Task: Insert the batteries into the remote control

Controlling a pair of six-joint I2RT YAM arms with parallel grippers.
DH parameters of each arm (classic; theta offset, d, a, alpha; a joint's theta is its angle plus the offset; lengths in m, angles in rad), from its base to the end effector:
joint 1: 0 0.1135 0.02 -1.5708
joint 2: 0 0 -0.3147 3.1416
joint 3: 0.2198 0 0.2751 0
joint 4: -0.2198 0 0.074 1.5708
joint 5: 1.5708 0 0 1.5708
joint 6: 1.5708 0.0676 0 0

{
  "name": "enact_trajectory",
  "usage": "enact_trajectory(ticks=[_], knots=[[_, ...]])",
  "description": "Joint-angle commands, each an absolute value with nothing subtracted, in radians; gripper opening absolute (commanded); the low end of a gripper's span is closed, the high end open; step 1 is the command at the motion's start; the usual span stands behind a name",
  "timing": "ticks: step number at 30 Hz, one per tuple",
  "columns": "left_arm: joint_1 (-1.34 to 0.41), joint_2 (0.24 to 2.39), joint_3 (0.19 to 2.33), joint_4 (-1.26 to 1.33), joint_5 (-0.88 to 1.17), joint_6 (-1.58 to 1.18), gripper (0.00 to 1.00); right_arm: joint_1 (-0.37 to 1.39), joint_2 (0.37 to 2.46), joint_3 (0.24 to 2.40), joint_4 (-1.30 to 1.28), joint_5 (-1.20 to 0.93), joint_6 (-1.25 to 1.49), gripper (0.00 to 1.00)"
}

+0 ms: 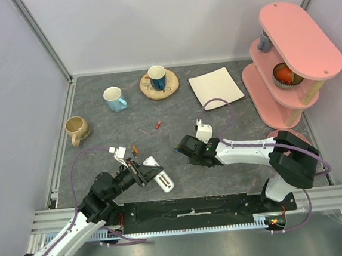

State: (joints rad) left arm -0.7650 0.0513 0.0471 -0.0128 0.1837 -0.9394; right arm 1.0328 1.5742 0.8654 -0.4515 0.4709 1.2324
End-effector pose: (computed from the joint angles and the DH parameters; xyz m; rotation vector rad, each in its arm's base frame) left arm 0.0743 -0.0885 0.1861 0.0056 1.7950 -1.4314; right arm 0.1890 0.2569 0.1759 0.3791 2.5133 0.2201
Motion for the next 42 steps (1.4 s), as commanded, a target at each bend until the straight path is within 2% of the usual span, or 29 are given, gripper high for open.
enact_trajectory(ticks=[1,15,26,35,38,41,42], knots=[[-0.761,0.054,-0.029,0.031,0.173,-0.957,0.02,1.037,1.601,0.92,-0.46,0.54,1.279,0.47],[-0.761,0.04,-0.043,0.032,0.17,-0.965,0.02,1.039,1.677,0.931,-0.462,0.512,1.296,0.45],[-0.761,0.038,-0.057,0.043,0.167,-0.969,0.02,1.04,1.686,0.899,-0.466,0.472,1.255,0.32],[-0.761,0.04,-0.072,0.063,0.167,-0.98,0.02,1.061,1.718,0.9,-0.499,0.442,1.206,0.35],[-0.761,0.038,-0.072,0.064,0.167,-0.98,0.02,1.065,1.721,0.897,-0.499,0.436,1.204,0.32],[-0.761,0.04,-0.072,0.064,0.169,-0.98,0.02,1.065,1.713,0.887,-0.495,0.437,1.203,0.24],[-0.761,0.04,-0.074,0.064,0.17,-0.98,0.02,1.065,1.706,0.884,-0.497,0.44,1.198,0.18]])
